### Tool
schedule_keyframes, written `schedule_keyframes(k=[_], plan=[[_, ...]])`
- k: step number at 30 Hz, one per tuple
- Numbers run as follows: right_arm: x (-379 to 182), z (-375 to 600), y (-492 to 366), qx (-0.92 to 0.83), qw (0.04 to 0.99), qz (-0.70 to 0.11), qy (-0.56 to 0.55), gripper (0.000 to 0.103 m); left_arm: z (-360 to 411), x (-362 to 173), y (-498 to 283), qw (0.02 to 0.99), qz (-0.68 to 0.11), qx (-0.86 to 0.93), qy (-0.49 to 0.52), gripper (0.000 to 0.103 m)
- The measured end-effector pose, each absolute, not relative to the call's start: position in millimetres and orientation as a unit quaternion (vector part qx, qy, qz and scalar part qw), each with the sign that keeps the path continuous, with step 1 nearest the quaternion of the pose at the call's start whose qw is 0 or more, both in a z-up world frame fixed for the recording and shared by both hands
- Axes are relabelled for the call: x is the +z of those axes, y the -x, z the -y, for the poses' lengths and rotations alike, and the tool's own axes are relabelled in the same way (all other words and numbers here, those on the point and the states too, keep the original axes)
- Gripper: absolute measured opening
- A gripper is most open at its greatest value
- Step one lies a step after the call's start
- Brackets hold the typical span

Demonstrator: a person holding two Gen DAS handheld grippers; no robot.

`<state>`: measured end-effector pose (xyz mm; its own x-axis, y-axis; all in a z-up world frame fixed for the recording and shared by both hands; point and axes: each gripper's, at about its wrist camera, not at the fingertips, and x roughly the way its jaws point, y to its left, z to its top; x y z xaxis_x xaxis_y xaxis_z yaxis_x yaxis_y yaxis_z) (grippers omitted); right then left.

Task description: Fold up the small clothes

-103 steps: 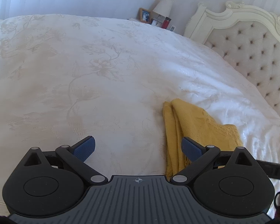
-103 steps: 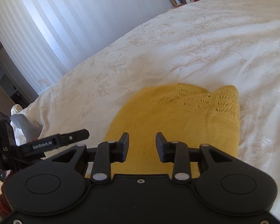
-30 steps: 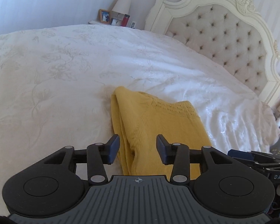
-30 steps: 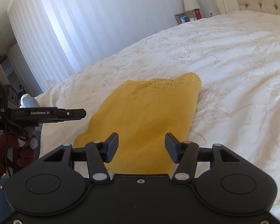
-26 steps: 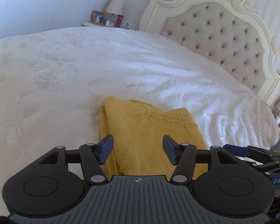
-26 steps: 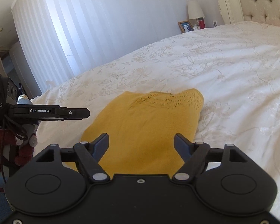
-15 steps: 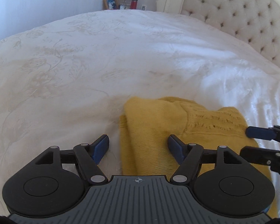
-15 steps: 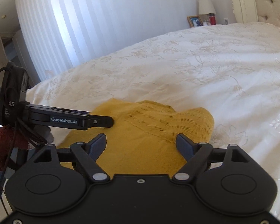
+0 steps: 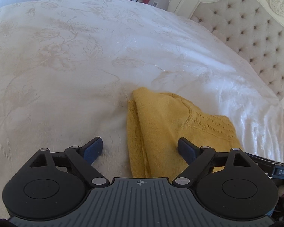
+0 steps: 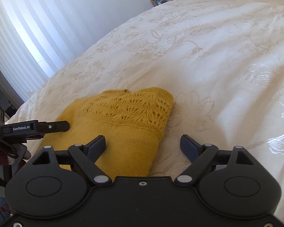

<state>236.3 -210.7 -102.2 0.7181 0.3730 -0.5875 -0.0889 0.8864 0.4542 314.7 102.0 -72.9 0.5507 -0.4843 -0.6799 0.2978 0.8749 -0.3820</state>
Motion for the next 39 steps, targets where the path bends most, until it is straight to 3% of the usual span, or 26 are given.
schedule_keyframes(k=[12,15,17,27,31,39], plan=[[-106,225,-207,0.149,0.888,-0.367,-0.231,0.088,-122,-85,-255,0.828,-0.454,-0.275,0.181,0.094],[-107,226,-213,0.158,0.883,-0.368,-0.245,0.094,-113,-88,-258,0.822,-0.458,-0.285,0.181,0.096],[-108,223,-219,0.167,0.881,-0.369,-0.246,0.095,-106,-91,-263,0.821,-0.458,-0.292,0.175,0.102],[-118,208,-276,0.227,0.855,-0.374,-0.277,0.096,-72,-96,-275,0.815,-0.446,-0.338,0.152,0.102],[-121,200,-294,0.244,0.852,-0.373,-0.274,0.103,-62,-98,-279,0.815,-0.439,-0.351,0.143,0.102],[-122,205,-302,0.258,0.845,-0.368,-0.289,0.103,-69,-99,-268,0.804,-0.438,-0.370,0.159,0.102]])
